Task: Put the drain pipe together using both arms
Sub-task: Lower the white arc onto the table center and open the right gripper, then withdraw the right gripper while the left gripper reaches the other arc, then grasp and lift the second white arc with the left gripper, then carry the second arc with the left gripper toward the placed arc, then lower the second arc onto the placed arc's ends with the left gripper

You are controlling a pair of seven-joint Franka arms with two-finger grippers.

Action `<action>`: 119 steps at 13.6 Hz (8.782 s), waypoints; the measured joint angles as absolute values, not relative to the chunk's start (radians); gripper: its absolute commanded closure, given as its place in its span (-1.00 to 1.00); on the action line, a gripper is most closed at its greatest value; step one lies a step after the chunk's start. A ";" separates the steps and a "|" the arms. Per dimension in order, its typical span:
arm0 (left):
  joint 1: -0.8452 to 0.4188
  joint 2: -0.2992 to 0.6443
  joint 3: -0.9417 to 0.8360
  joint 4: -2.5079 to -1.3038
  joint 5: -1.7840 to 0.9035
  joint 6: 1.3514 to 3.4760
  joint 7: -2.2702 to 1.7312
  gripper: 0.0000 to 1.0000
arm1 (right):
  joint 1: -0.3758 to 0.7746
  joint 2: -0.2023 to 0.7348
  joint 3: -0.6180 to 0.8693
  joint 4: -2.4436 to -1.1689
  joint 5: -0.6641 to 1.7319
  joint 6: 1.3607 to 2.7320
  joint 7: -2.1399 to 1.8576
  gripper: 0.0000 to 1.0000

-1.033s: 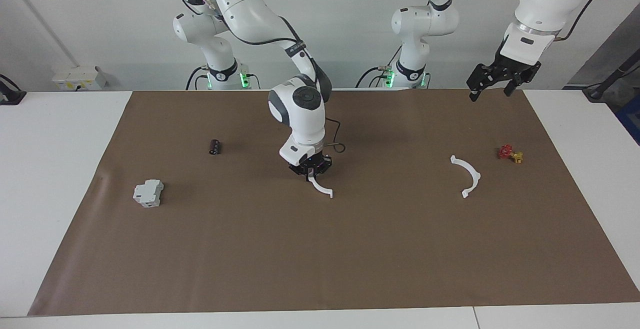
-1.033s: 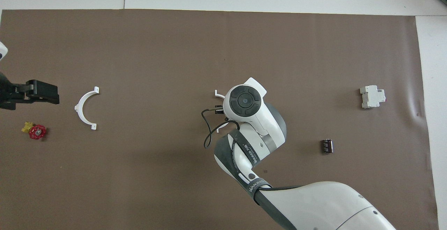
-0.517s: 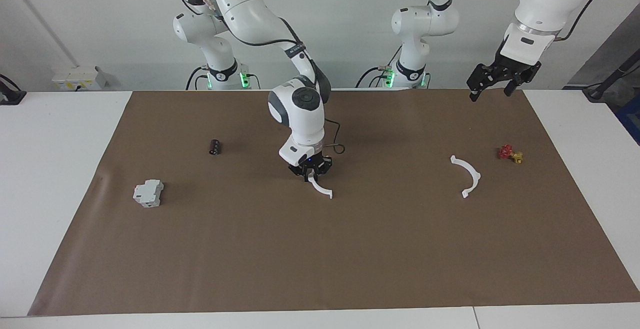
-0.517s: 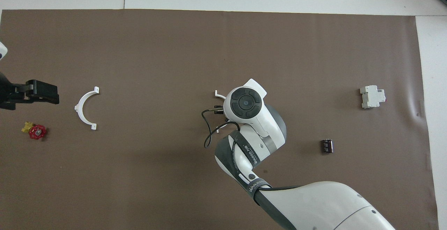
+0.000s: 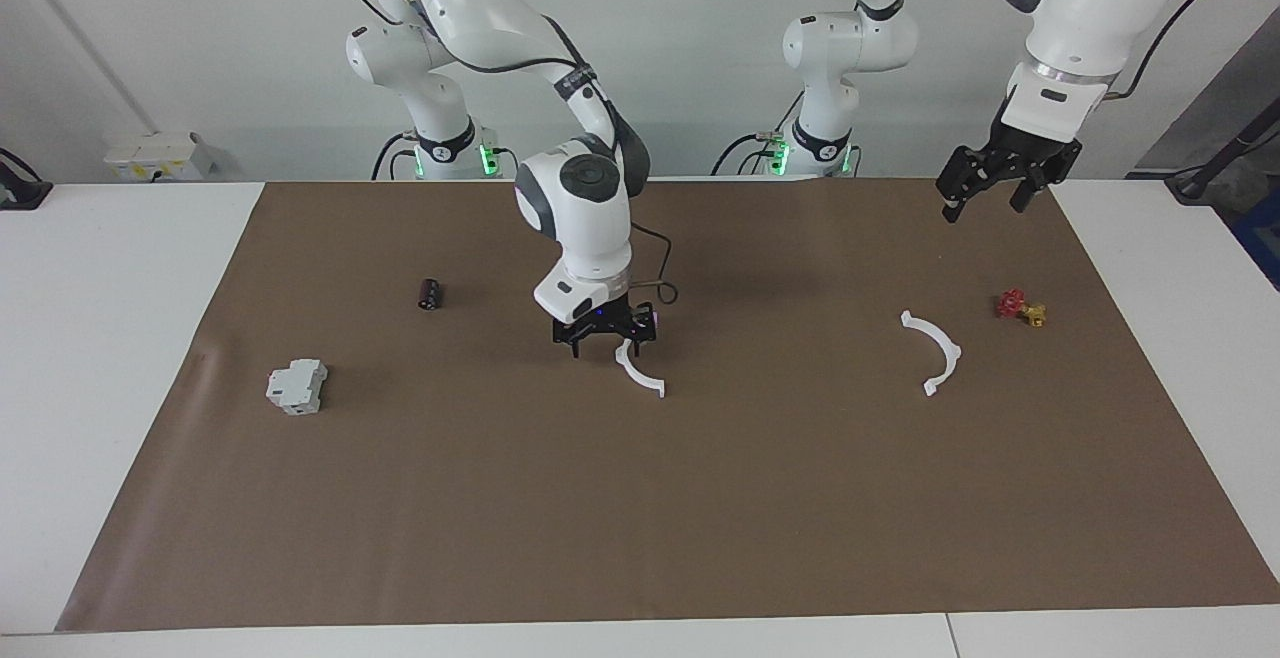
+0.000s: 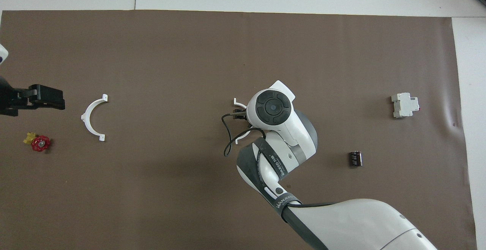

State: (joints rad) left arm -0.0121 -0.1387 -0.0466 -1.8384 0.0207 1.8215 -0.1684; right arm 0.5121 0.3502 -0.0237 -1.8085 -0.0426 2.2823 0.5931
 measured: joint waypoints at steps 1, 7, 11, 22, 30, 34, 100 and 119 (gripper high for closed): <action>0.007 -0.159 -0.044 -1.908 0.020 1.889 -0.168 -1.00 | 0.479 0.316 -0.025 -1.808 -0.044 2.252 0.593 -1.00; 0.050 -0.079 -0.033 -2.107 0.017 2.161 -0.175 -1.00 | 0.223 0.169 -0.027 -1.807 -0.047 2.042 0.366 -1.00; 0.080 -0.018 -0.033 -2.316 0.016 2.395 -0.201 -1.00 | 0.068 0.074 -0.027 -1.806 -0.047 1.891 0.186 -1.00; 0.104 0.032 -0.040 -2.380 0.014 2.517 -0.301 -1.00 | -0.059 0.004 -0.025 -1.590 -0.047 1.563 -0.010 -1.00; 0.105 0.074 -0.037 -2.381 0.014 2.548 -0.282 -1.00 | -0.040 0.020 -0.005 -1.536 -0.004 1.467 0.041 -1.00; 0.105 0.081 -0.039 -2.381 0.014 2.555 -0.282 -0.39 | -0.033 0.025 -0.005 -1.538 -0.004 1.464 0.052 -1.00; -0.627 0.330 -0.058 -1.986 0.054 2.369 -1.551 0.60 | 0.003 0.012 -0.050 -1.554 -0.004 1.520 0.006 -1.00; -0.628 0.329 -0.056 -1.964 0.056 2.328 -1.552 -0.84 | 0.003 0.012 -0.050 -1.554 -0.004 1.520 0.006 -1.00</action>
State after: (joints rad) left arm -0.6277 0.3291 -0.0561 -1.9640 0.0557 2.3278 -1.5523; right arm 0.0033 0.0116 -0.0496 -1.5540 -0.0045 1.5201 0.0065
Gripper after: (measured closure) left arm 0.247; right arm 0.000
